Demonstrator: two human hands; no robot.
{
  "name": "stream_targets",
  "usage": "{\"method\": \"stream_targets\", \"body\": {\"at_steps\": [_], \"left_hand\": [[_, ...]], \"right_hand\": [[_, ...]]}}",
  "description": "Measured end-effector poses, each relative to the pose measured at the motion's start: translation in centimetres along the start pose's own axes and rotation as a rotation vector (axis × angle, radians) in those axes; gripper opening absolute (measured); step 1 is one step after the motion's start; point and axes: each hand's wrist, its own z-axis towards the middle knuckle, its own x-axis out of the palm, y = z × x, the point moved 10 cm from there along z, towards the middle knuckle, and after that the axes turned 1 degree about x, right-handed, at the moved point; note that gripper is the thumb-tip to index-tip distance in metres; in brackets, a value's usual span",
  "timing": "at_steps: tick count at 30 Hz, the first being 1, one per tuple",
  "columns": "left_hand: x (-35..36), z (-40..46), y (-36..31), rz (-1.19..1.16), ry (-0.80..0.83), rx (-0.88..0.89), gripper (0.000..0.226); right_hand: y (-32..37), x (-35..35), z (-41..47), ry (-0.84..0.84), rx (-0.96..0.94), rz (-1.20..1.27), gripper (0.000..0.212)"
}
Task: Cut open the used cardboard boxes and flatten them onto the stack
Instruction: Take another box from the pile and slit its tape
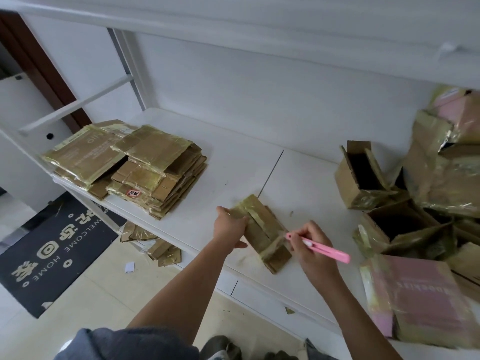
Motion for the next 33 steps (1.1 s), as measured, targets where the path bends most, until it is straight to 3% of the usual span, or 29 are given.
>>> {"method": "stream_targets", "body": {"at_steps": [4,7,9,11,13,14,16,18,24,29,33], "left_hand": [[-0.6,-0.4,-0.6,0.311,-0.077,0.041,0.056],[-0.2,-1.1,-1.1,0.504,-0.143,0.075,0.068],[0.4,-1.6,-3.0,0.64,-0.212,0.256,0.074],[2.5,-2.1,-5.0,0.761,-0.117,0.543,0.079],[5.0,-2.4,-5.2,0.847,0.133,0.68,0.07],[5.7,-2.3,-4.5,0.891,0.246,0.674,0.068],[6.0,-1.8,-3.4,0.998,0.347,0.648,0.088],[5.8,-1.5,-3.3,1.083,0.314,0.638,0.102],[6.7,-2.8,-4.4,1.21,0.151,0.732,0.105],[6.0,-2.9,-4.6,1.17,-0.012,0.619,0.106],[6.3,-2.2,-5.3,1.239,0.046,0.661,0.097]], "right_hand": [[-1.2,-5.0,0.0,-0.296,0.007,0.137,0.02],[-2.1,-5.9,0.2,-0.342,0.036,0.236,0.012],[-3.0,-5.7,0.2,-0.347,0.081,0.278,0.009],[-3.7,-5.5,0.1,-0.349,0.118,0.325,0.013],[-4.4,-5.0,-0.1,-0.347,0.157,0.434,0.015],[-4.8,-4.8,-0.3,-0.35,0.187,0.511,0.016],[-5.7,-4.5,-0.6,-0.374,0.236,0.619,0.016],[-6.2,-4.5,-0.8,-0.4,0.24,0.615,0.014],[-6.4,-3.7,-0.8,-0.433,0.178,0.603,0.011],[-7.4,-1.8,-0.6,-0.463,0.216,0.62,0.013],[-6.9,-1.6,0.5,-0.466,0.197,0.58,0.013]]}}
